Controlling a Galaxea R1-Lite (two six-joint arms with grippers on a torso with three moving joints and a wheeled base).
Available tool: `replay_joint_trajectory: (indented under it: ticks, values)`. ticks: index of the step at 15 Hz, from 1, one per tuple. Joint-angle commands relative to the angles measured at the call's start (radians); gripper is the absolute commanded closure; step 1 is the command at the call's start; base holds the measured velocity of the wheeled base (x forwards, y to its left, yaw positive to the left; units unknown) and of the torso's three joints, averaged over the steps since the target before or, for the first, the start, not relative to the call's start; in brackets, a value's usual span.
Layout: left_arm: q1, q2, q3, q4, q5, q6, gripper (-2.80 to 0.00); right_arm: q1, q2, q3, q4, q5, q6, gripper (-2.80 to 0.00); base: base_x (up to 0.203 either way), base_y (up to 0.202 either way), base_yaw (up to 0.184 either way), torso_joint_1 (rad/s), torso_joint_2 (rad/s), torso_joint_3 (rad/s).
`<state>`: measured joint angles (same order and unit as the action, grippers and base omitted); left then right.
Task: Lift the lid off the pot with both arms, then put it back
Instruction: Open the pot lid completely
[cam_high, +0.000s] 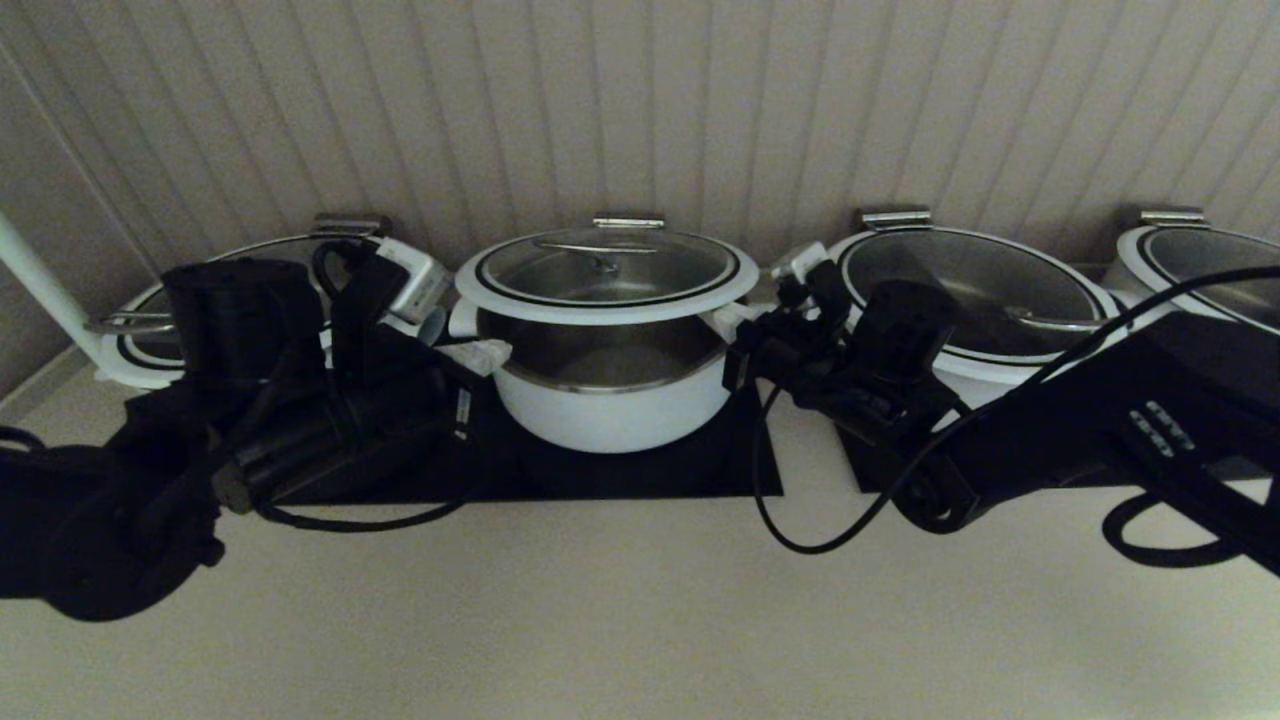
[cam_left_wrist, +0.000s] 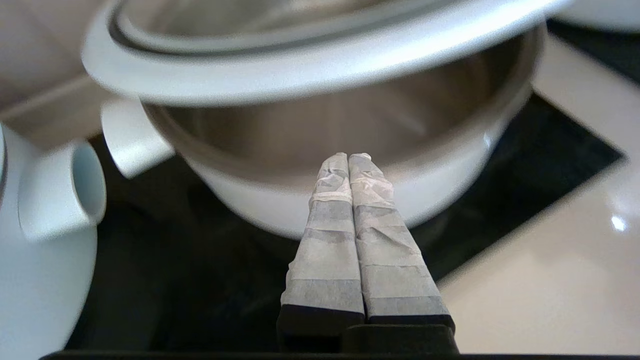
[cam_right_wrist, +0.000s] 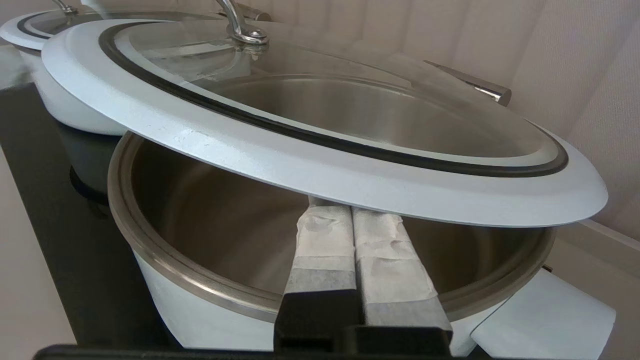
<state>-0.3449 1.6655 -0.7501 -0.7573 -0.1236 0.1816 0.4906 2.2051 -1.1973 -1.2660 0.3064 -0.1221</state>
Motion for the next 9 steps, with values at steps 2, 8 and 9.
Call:
replay_joint_trajectory:
  ticks: [2,8,9]
  values:
    - [-0.002,0.085,-0.058,-0.029,0.010,-0.023,0.00,0.000,-0.004,0.001,-0.008,0.002,-0.001,0.00,0.000,0.000,0.000,0.000,0.00,0.000]
    - [-0.015,0.130,-0.111,-0.031,0.050,-0.046,0.00,0.000,-0.004,0.001,-0.007,0.002,-0.002,0.00,0.000,0.000,0.000,0.000,0.00,0.000]
    - [-0.015,0.134,-0.119,-0.031,0.050,-0.050,0.00,0.000,-0.004,0.001,-0.007,0.002,-0.002,0.00,0.000,0.000,0.000,0.000,0.00,0.000]
